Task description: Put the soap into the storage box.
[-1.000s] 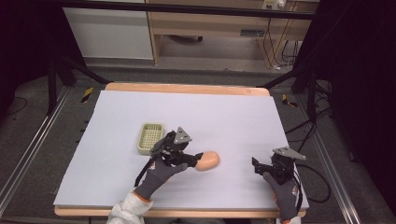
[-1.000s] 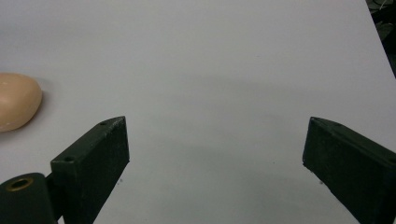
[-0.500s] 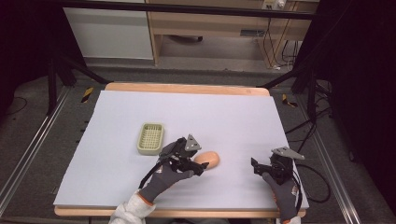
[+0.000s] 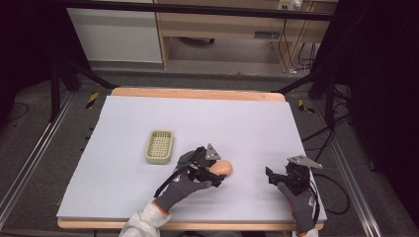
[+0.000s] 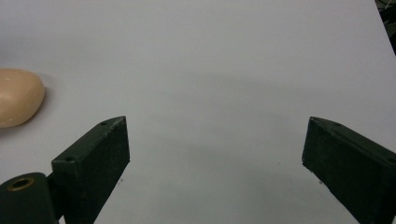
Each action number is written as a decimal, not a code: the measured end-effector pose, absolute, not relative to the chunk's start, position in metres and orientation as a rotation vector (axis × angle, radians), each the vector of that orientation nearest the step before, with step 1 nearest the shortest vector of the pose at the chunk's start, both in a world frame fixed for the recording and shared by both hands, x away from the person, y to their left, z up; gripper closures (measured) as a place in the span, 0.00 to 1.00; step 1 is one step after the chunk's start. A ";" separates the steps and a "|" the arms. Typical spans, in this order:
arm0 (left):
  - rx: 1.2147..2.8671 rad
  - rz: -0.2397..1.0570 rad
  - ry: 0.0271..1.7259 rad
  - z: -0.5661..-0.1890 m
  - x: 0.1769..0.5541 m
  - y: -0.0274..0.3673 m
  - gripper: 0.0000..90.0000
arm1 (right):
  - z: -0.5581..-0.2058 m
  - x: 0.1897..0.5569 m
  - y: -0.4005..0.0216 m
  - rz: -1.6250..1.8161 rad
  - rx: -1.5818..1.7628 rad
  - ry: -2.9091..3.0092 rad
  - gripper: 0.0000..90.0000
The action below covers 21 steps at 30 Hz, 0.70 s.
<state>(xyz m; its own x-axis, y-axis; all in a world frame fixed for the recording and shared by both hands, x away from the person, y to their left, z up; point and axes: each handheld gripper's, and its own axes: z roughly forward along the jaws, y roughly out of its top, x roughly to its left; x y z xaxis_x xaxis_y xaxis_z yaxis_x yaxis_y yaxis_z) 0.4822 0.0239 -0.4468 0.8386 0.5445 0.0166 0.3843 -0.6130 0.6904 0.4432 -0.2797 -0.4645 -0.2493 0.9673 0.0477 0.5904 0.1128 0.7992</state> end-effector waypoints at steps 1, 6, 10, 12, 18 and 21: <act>2.319 0.295 0.666 -0.448 0.484 0.023 0.23 | -0.464 0.443 -0.280 0.996 1.510 1.903 0.09; 2.345 0.292 0.671 -0.451 0.489 0.020 0.24 | -0.465 0.444 -0.279 0.991 1.510 1.906 0.09; 2.367 0.288 0.673 -0.455 0.492 0.018 0.25 | -0.465 0.444 -0.279 0.992 1.509 1.910 0.09; 2.378 0.292 0.674 -0.457 0.493 0.018 0.25 | -0.465 0.444 -0.279 0.991 1.509 1.910 0.09; 2.395 0.283 0.678 -0.462 0.497 0.016 0.27 | -0.465 0.444 -0.279 0.992 1.510 1.912 0.09; 2.401 0.279 0.668 -0.464 0.497 0.015 0.28 | -0.465 0.445 -0.279 0.988 1.508 1.914 0.09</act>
<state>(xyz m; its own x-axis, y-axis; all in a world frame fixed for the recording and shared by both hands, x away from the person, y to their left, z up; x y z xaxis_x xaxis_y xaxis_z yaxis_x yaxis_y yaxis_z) 0.4973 0.0149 -0.4640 0.8497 0.5262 0.0344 0.3946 -0.6777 0.6205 0.4446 -0.2788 -0.4654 -0.2560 0.9656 0.0467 0.5971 0.1199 0.7931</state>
